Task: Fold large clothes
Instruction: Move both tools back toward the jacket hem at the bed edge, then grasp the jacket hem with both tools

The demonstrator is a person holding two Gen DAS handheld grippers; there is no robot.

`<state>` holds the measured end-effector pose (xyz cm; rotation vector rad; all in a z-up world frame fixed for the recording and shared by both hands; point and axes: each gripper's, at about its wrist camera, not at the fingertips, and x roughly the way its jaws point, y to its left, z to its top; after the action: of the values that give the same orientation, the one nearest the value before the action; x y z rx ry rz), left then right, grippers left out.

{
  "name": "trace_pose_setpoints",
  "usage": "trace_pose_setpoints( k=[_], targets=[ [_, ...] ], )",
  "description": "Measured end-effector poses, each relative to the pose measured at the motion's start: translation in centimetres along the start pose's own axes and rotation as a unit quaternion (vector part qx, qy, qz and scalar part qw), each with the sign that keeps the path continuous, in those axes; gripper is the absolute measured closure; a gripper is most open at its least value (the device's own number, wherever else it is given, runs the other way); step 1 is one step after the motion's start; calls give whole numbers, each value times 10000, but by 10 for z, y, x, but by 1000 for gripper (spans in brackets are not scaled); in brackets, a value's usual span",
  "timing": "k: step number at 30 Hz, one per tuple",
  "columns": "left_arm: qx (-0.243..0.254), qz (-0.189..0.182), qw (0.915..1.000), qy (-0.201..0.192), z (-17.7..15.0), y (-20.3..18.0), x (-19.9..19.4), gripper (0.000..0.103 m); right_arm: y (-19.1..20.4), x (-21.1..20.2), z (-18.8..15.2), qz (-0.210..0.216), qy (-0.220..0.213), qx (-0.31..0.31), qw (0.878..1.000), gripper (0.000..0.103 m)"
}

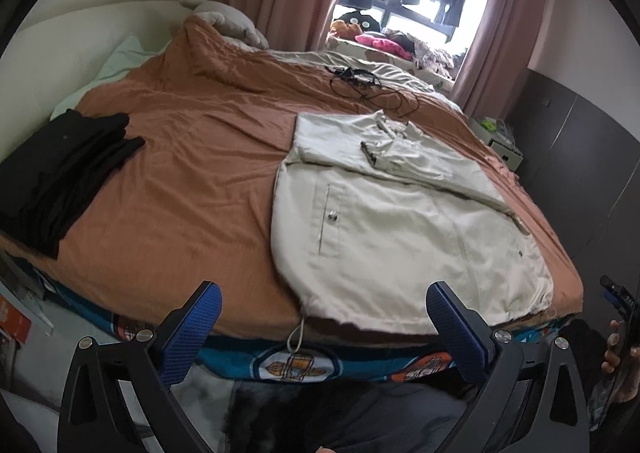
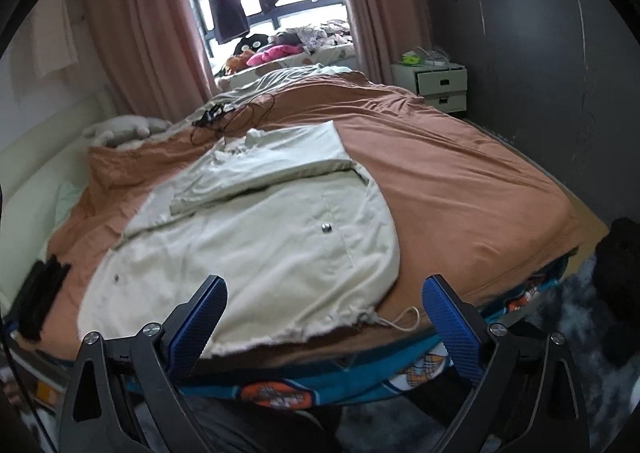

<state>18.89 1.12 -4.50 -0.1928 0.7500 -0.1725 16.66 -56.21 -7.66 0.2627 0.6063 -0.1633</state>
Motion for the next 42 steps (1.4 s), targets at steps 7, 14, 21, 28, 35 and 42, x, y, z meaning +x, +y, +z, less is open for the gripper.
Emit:
trace_pose_setpoints(
  k=[7,14,21,28,35,42],
  targets=[
    [-142,-58,9997,184,-23,25,19,1,-17,4,-27,-145,2,-27,9999,5],
    [-657,-160,9967,454,-32,54,52,1,-27,25,-38,-15,370,99,9993,2],
    [-751,-291,9949,609,-23,57,93,18,-34,68,-38,217,695,416,9965,0],
    [-809,-406,9917,910,-16,61,141,39,-69,110,-24,187,859,951,9916,15],
    [-925,-548,9875,1150,-6,64,182,58,-89,160,-13,478,1144,1360,9829,35],
    [-1060,-663,9846,1222,13,68,213,65,-94,196,-5,688,1259,1588,9768,43]
  ],
)
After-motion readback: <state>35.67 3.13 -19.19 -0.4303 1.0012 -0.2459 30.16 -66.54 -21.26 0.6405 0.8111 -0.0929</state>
